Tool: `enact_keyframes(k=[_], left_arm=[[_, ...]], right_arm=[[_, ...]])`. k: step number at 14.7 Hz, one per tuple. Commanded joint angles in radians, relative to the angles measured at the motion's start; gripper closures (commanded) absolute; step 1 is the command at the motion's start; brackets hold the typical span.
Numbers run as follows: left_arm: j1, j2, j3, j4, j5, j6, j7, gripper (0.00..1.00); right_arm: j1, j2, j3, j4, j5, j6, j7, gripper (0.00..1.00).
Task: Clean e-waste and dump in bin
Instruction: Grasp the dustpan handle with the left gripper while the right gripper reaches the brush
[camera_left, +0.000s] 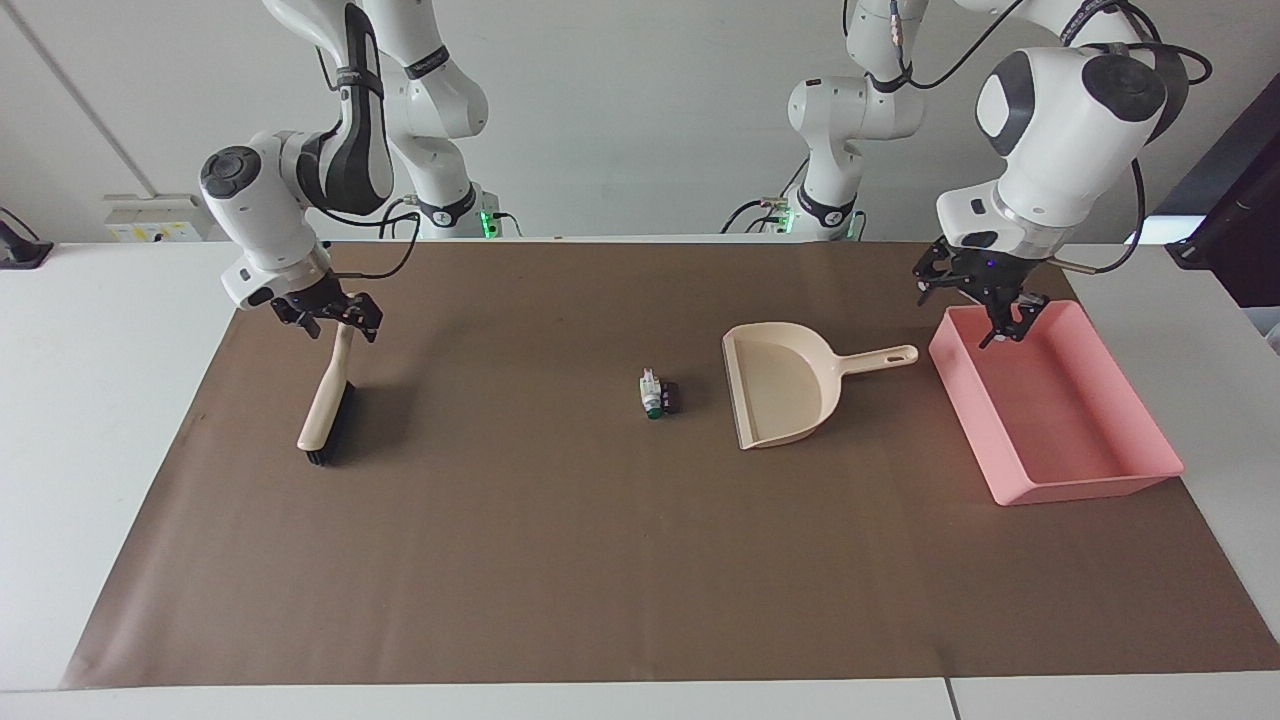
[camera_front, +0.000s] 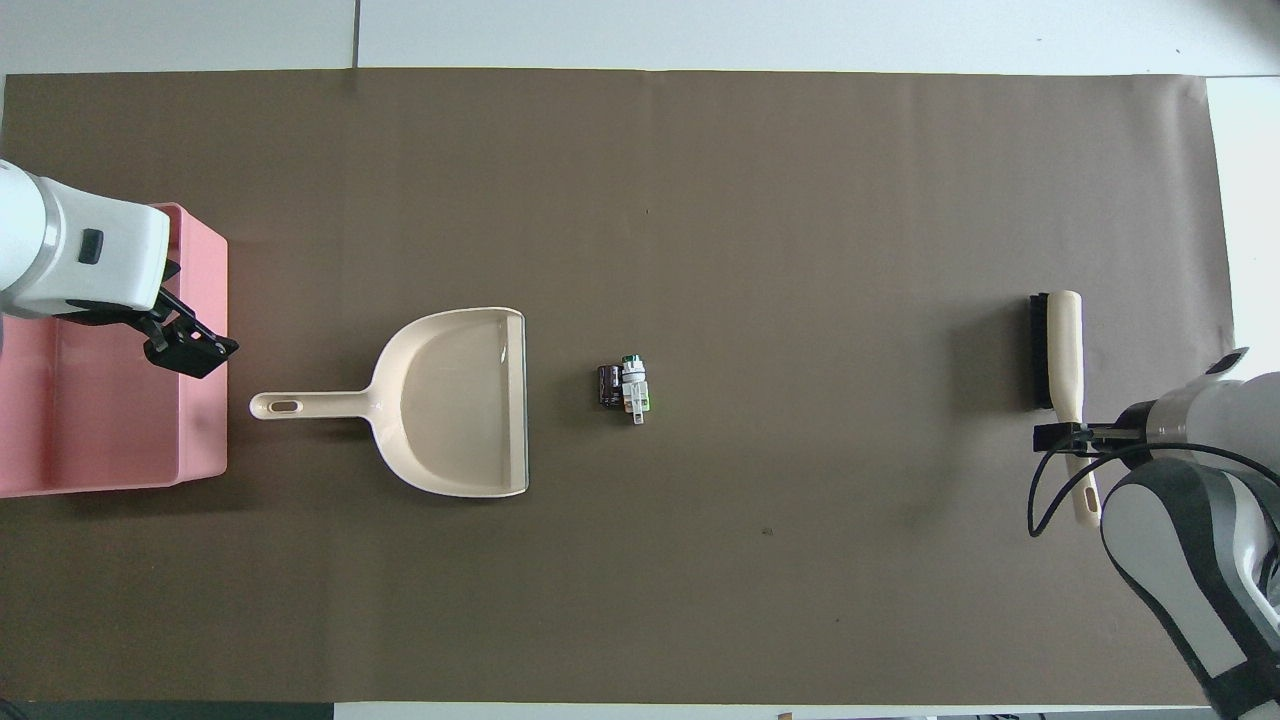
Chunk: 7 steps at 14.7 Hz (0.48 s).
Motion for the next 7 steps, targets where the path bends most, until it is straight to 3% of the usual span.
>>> enact_keyframes(k=[1,3,5,7], left_arm=[[-0.042,-0.007,0.013,-0.055,0.000,0.037,0.214,0.02],[-0.056,-0.006,0.013,-0.107,0.014,0.086,0.259,0.02],[-0.107,-0.016,0.013,-0.205,0.122,0.144,0.253,0.02],[-0.121,-0.018,0.013,-0.283,0.156,0.222,0.249,0.02]], right_arm=[[-0.026,-0.003,0.009,-0.038,0.034,0.037,-0.052,0.01],[-0.033,-0.003,0.009,-0.049,0.034,0.050,-0.067,0.02],[-0.033,-0.001,0.009,-0.048,0.034,0.053,-0.068,0.05],[-0.035,-0.001,0.009,-0.048,0.034,0.053,-0.069,0.14]])
